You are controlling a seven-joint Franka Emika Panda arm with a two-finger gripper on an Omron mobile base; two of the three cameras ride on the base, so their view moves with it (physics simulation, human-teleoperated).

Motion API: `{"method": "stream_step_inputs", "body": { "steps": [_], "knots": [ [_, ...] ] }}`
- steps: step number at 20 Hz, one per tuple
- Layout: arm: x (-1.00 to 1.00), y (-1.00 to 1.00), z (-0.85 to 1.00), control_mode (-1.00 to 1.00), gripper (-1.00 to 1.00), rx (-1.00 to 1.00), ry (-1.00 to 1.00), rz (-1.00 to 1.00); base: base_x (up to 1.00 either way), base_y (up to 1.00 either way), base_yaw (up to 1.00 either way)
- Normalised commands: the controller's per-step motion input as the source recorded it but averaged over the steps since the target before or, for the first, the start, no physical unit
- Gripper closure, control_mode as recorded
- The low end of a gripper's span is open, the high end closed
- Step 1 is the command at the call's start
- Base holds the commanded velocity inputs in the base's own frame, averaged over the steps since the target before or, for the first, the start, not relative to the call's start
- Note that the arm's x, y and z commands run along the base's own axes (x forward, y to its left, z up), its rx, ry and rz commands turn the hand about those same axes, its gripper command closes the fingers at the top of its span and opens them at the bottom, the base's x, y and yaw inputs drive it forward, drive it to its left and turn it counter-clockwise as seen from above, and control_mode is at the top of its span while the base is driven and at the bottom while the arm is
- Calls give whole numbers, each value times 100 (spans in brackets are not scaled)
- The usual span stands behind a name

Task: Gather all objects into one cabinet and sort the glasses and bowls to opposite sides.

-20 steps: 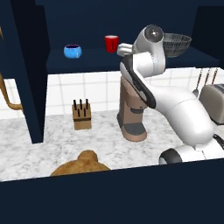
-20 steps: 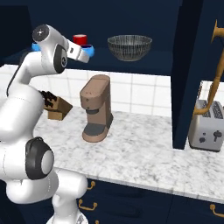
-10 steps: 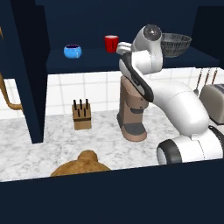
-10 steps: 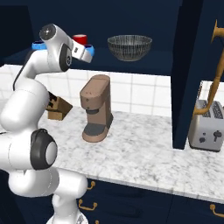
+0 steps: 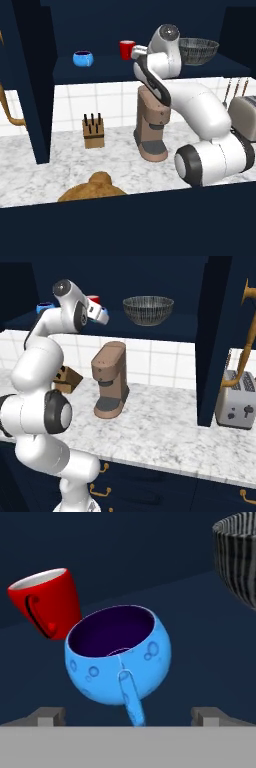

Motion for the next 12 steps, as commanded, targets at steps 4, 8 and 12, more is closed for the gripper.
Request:
{"method": "stream_step_inputs", "body": {
  "steps": [4, 8, 12],
  "knots": [
    [30, 0, -11, -100, -100, 0, 0, 0, 0, 0, 0],
    [29, 0, -9, -100, -100, 0, 0, 0, 0, 0, 0],
    [8, 0, -2, -100, -100, 0, 0, 0, 0, 0, 0]
  ]
}}
